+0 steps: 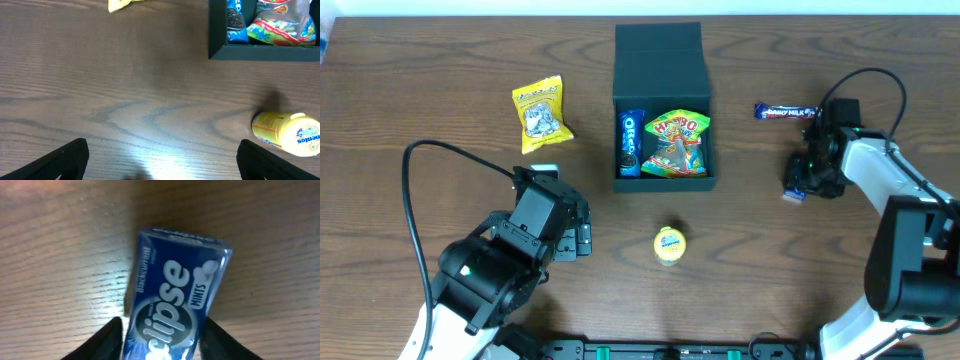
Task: Pack container
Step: 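Lower the right gripper onto the blue Eclipse tin and close, then carry the Eclipse tin with the right gripper into the black box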
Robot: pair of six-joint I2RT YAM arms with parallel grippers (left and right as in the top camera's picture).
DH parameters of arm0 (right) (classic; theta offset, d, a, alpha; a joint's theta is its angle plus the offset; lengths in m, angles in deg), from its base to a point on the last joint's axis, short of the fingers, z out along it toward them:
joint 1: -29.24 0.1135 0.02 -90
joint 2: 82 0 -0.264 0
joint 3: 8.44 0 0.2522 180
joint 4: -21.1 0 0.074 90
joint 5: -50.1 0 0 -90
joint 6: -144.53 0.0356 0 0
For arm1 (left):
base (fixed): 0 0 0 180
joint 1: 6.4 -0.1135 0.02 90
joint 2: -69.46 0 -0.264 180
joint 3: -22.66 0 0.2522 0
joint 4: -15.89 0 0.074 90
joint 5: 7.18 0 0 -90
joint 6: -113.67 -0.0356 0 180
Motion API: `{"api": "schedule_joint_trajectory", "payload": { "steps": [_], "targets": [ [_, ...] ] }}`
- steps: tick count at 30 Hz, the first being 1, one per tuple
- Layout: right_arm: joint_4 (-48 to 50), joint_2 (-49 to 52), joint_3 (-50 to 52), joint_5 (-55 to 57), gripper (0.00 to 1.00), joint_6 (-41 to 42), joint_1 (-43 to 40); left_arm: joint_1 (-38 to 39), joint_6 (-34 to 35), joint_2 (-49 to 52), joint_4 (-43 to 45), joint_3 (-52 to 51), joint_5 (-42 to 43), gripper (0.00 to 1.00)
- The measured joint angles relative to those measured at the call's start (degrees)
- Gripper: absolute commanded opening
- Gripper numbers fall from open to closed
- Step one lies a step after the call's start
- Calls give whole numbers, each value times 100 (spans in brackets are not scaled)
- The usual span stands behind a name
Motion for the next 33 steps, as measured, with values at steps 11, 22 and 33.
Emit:
{"api": "schedule_joint_trajectory", "payload": {
  "steps": [11,22,33],
  "targets": [
    [57,-4,31,39,27,26,0,0,0,0,-2,0,2,95],
    [85,-11,31,57,1,22,0,0,0,0,0,0,0,96],
    [-59,-208,116,81,1,28,129,0,0,0,0,0,2,95]
  ]
}}
